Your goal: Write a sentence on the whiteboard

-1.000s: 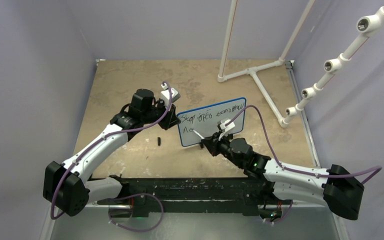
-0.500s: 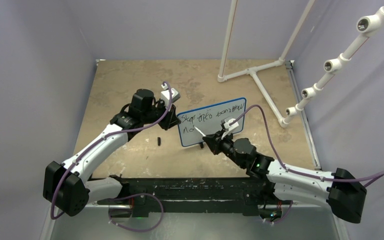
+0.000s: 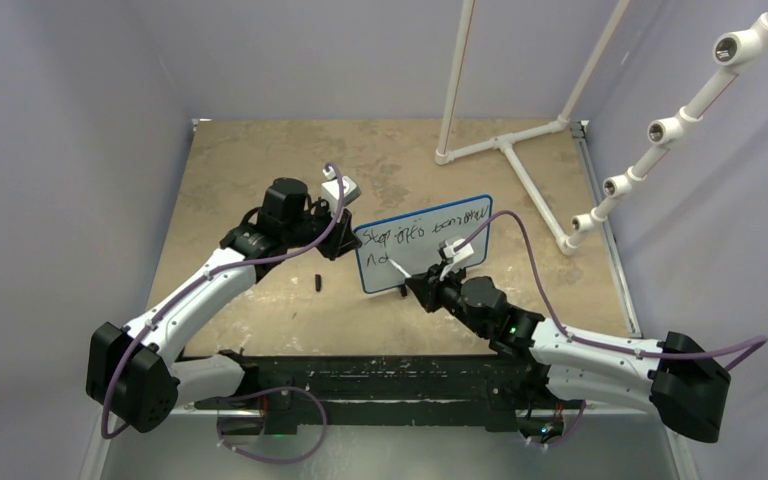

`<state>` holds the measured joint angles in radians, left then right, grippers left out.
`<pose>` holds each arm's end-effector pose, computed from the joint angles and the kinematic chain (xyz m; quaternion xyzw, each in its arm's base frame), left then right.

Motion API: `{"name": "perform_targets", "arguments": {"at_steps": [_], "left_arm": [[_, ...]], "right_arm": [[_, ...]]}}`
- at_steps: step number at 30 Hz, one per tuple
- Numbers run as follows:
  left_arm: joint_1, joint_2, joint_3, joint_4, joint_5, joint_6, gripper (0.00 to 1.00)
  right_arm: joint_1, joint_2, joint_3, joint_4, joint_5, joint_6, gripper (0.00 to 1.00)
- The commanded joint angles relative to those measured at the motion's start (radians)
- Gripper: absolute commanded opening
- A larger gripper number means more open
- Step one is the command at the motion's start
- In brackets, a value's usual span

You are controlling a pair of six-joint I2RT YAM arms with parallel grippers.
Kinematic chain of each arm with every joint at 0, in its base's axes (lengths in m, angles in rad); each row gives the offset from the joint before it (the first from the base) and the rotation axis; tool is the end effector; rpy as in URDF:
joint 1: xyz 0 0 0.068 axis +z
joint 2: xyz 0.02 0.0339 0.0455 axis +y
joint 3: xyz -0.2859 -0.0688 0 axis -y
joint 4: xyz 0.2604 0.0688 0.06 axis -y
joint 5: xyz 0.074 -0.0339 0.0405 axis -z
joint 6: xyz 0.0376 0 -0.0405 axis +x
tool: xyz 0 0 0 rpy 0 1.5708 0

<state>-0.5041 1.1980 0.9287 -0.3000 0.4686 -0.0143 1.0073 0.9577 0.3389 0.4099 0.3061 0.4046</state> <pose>0.2312 -0.1469 0.3103 0.3150 0.8008 -0.3165 0.3992 0.1217 0.1714 0.2224 -0.1363 0.7618 0.3135 0.5503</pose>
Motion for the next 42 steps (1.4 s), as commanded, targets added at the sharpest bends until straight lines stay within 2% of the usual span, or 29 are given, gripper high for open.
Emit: {"name": "perform_targets", "arguments": {"at_steps": [1,42], "left_arm": [[-0.001,-0.021,-0.01,0.025,0.035,0.007,0.15],[-0.001,-0.017,-0.01,0.025,0.037,0.005,0.16]], "right_arm": [[-0.004,-0.008,-0.008,-0.031,0.049,0.035,0.0],[-0.004,-0.047,0.043,0.004,0.12,-0.023,0.0]]}}
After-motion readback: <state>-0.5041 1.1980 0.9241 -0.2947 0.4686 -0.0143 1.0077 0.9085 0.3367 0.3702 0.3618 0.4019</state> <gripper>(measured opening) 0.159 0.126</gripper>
